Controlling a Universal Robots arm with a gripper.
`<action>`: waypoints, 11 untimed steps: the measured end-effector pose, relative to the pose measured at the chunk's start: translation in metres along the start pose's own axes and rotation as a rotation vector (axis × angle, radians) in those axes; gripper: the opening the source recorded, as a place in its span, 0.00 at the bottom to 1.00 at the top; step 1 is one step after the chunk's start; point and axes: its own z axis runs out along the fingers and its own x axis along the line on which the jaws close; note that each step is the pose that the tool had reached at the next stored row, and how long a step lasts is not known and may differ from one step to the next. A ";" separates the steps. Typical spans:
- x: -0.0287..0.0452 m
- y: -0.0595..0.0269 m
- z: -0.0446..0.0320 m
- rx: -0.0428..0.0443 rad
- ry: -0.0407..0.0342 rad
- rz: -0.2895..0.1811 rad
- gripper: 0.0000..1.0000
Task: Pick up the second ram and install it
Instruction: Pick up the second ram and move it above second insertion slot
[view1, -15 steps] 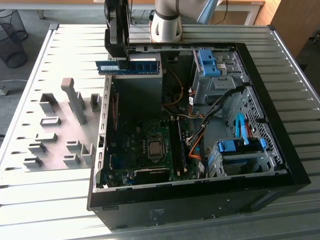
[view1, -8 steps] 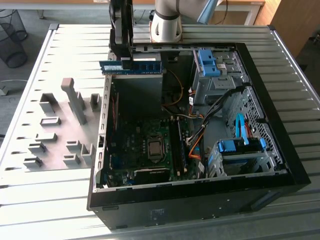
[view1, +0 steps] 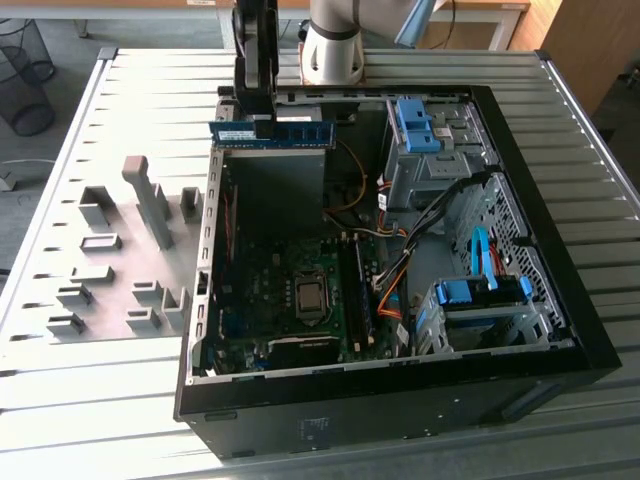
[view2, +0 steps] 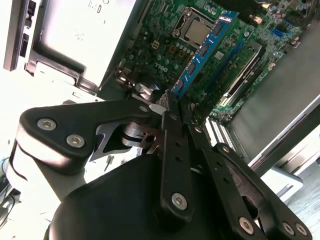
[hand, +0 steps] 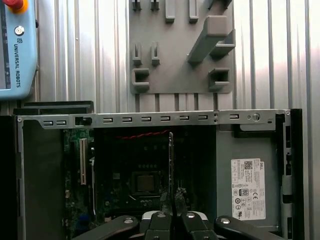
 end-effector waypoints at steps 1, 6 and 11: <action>-0.0001 -0.0015 0.0000 -0.0001 0.0001 0.000 0.13; -0.0004 -0.0091 0.0000 0.0000 0.0000 0.000 0.13; -0.0007 -0.0164 0.0000 0.0000 0.0000 0.000 0.13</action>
